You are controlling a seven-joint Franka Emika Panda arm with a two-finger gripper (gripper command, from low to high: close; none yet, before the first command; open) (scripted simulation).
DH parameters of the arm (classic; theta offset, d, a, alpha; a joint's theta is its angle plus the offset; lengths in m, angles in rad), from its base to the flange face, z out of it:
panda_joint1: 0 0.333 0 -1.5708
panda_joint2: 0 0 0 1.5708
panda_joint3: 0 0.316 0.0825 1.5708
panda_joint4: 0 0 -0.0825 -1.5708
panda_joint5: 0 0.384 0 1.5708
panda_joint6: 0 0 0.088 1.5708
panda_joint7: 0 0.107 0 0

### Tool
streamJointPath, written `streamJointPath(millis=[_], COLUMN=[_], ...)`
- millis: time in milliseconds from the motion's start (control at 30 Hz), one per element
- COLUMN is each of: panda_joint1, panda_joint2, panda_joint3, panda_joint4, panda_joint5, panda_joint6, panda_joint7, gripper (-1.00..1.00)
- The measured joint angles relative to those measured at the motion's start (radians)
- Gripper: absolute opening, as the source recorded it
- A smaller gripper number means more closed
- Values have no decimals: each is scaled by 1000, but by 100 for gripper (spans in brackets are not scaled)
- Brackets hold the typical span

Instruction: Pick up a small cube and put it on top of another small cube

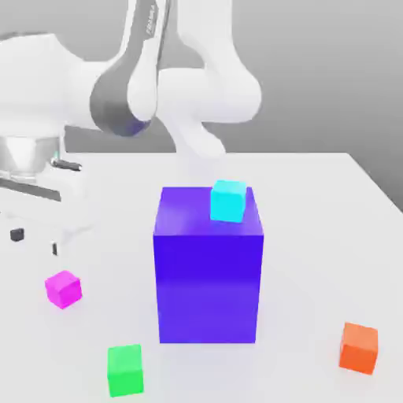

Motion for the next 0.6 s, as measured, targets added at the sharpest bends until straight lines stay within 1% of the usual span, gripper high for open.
streamJointPath(millis=[67, 133, 233, 300, 333, 500, 533, 600], panda_joint1=[-31, -66, -168, -254, -287, -287, -302, -266], panda_joint2=[75, 151, 260, 331, 356, 356, 369, 334], panda_joint3=[-20, 13, 140, 239, 275, 275, 292, 250], panda_joint4=[-42, -47, -27, -11, -6, -6, -3, -11], panda_joint5=[29, 105, 230, 290, 302, 300, 312, 284], panda_joint6=[46, 97, 177, 234, 254, 253, 264, 236], panda_joint7=[-31, -92, -187, -233, -243, -240, -250, -228], gripper=[0, 0, 0, 0, -100, -100, -100, -100])
